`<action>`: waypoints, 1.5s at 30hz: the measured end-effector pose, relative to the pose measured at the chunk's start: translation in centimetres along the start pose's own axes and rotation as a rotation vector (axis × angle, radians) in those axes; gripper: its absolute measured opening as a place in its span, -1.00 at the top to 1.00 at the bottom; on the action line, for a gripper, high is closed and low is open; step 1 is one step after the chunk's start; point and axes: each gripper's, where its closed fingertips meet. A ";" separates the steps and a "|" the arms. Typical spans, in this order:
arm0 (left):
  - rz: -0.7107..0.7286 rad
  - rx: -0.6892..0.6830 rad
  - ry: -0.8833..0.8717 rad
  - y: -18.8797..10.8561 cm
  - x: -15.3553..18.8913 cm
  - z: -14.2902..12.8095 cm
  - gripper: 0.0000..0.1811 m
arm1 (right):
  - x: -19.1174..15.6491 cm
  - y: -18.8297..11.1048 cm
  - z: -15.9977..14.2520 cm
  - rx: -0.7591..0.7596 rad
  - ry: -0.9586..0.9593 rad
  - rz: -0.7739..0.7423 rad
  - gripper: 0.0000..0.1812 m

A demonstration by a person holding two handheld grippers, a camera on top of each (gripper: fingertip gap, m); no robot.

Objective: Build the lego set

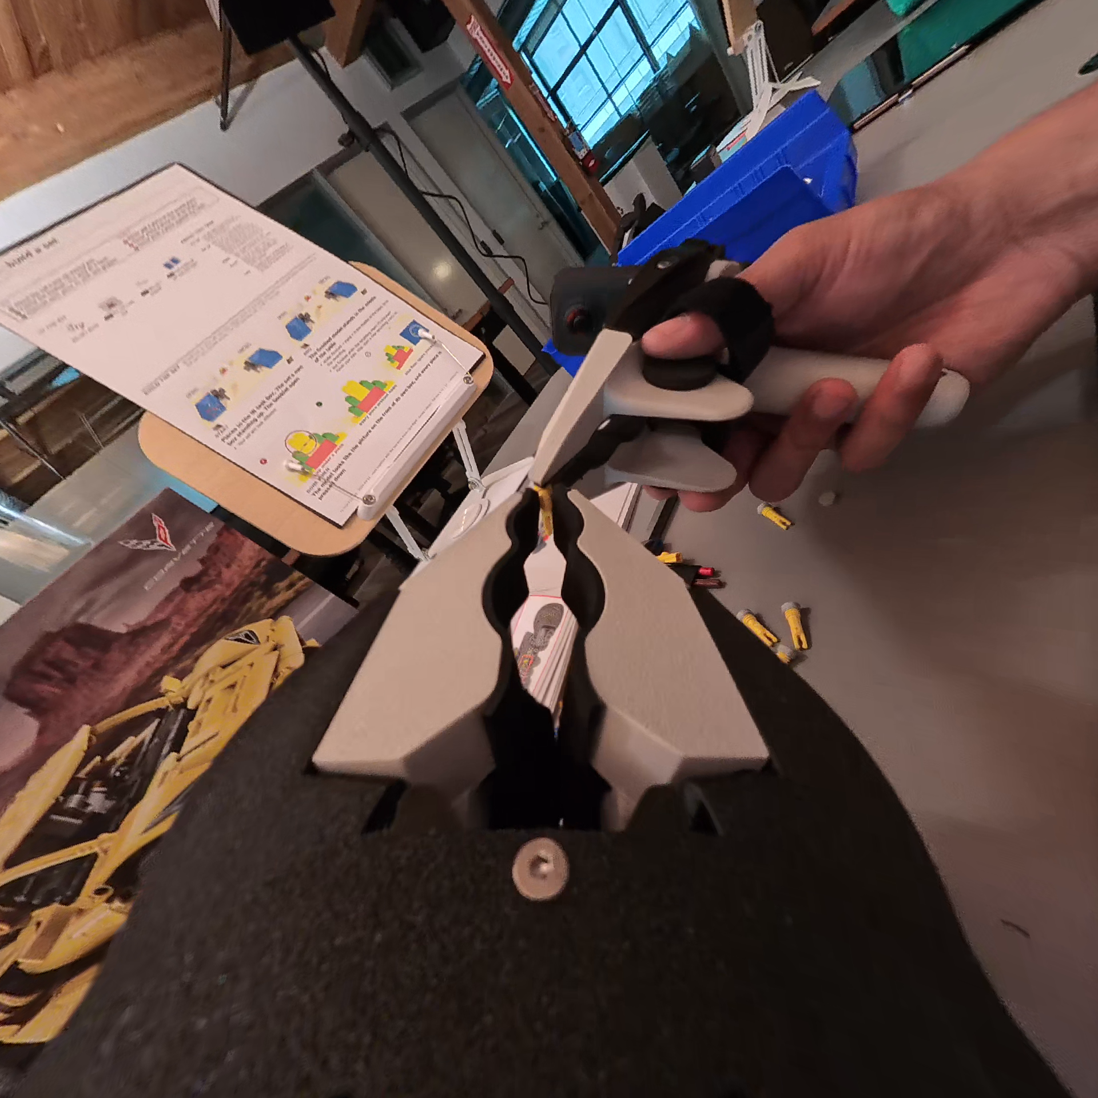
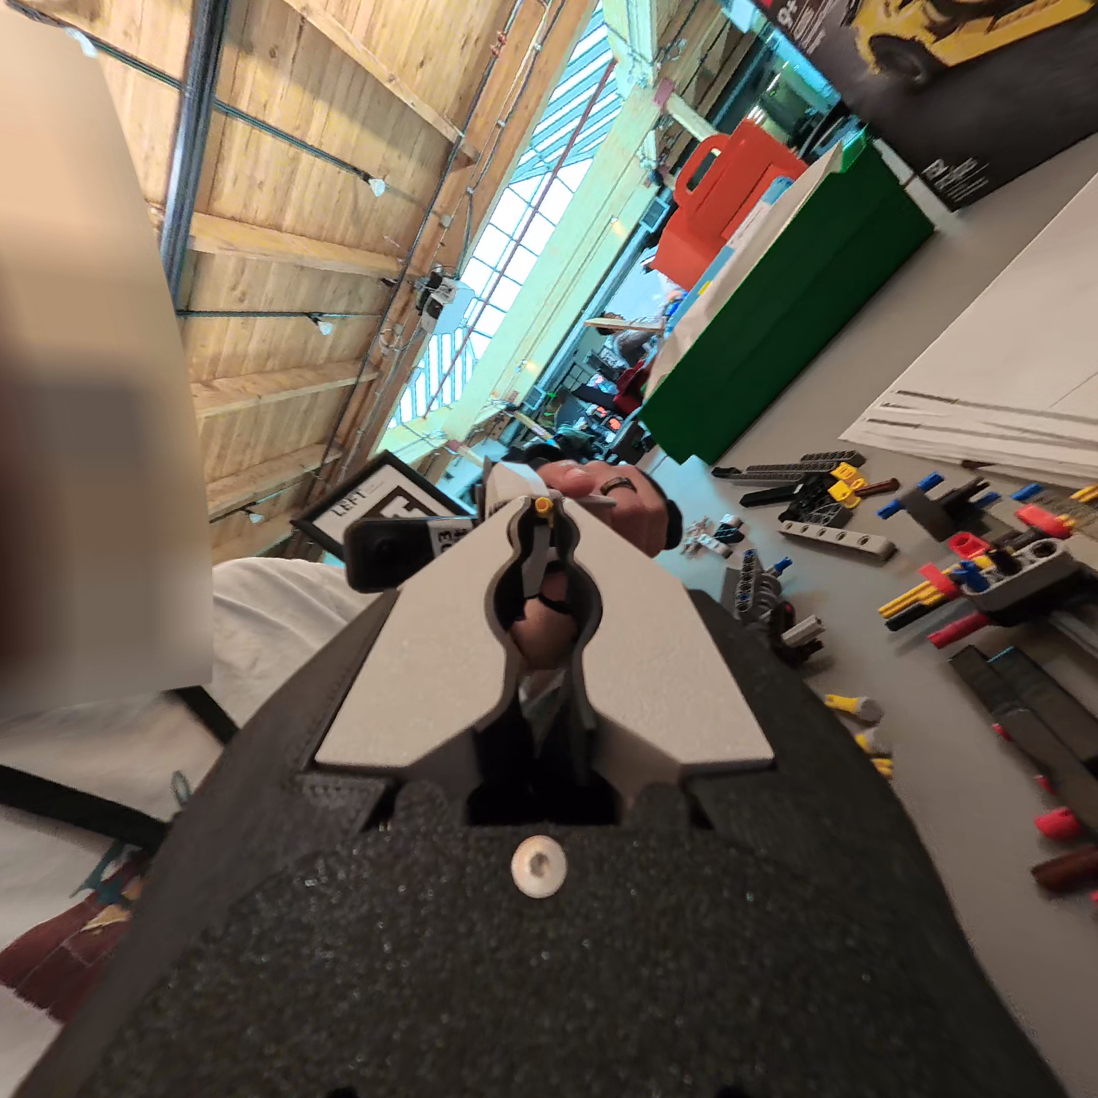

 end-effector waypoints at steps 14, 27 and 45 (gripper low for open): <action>-0.063 0.135 -0.116 -0.9 0.3 2.3 0.90 | -2.3 0.2 -0.5 -0.010 0.174 0.223 0.95; -0.051 0.125 -0.073 -0.7 0.6 1.9 0.96 | -2.3 0.0 -0.5 -0.003 0.175 0.210 0.95; -0.123 0.138 -0.116 -1.2 1.6 2.2 0.96 | -2.9 -0.1 -1.8 -0.108 0.048 0.170 0.95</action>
Point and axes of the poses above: each gripper's, where its closed fingertips meet, y out along the fingers, z out of its top, x = y × z across the jaws, and after that the axes turned 6 degrees about -y, right-handed
